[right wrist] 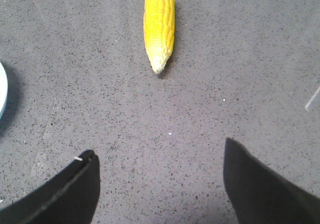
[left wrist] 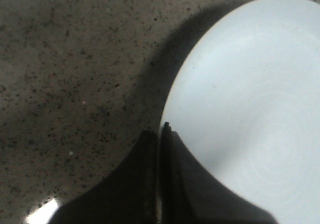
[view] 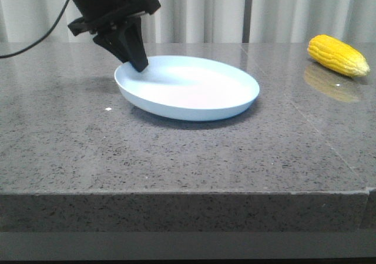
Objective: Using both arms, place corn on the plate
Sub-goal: 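Push the plate toward the table center with the left gripper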
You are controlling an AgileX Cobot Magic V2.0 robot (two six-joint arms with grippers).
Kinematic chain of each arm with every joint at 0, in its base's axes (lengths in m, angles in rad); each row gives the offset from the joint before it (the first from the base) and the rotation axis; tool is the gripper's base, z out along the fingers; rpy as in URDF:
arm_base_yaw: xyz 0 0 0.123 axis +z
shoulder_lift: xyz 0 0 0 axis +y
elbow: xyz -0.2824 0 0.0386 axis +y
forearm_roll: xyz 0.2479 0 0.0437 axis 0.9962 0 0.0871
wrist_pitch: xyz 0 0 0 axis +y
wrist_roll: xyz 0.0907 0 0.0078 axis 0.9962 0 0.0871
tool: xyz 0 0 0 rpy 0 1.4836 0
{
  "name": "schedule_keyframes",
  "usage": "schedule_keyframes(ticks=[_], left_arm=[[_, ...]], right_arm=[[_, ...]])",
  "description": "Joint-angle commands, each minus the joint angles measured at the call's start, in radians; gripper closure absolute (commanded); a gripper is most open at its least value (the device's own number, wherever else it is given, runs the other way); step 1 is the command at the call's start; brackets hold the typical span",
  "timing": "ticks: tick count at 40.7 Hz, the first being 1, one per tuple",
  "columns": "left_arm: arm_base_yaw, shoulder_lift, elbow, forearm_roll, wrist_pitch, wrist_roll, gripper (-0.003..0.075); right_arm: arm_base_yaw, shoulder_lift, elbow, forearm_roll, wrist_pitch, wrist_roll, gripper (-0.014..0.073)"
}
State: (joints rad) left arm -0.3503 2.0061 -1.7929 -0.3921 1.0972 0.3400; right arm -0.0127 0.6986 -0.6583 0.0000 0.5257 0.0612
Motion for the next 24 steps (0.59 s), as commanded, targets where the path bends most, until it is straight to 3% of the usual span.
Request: schedule_keyframes(ticks=[1, 5, 10, 13, 24], left_arm=[[-0.007, -0.048, -0.030, -0.032, 0.005, 0.001, 0.0713], [-0.007, -0.048, -0.030, -0.028, 0.019, 0.001, 0.0581], [0.001, -0.052, -0.032, -0.008, 0.023, 0.001, 0.0318], [0.010, -0.057, -0.032, 0.004, 0.035, 0.001, 0.0239], [0.003, -0.157, -0.032, 0.174, 0.024, -0.069, 0.0226]], right_arm=[[0.000, 0.002, -0.028, -0.013, -0.078, -0.011, 0.0051], [0.000, 0.002, -0.028, -0.013, -0.078, -0.011, 0.0051], [0.000, 0.002, -0.028, -0.013, -0.078, -0.011, 0.0051], [0.000, 0.002, -0.028, -0.013, -0.078, -0.011, 0.0051], [0.000, 0.002, -0.028, -0.013, -0.078, -0.011, 0.0051]])
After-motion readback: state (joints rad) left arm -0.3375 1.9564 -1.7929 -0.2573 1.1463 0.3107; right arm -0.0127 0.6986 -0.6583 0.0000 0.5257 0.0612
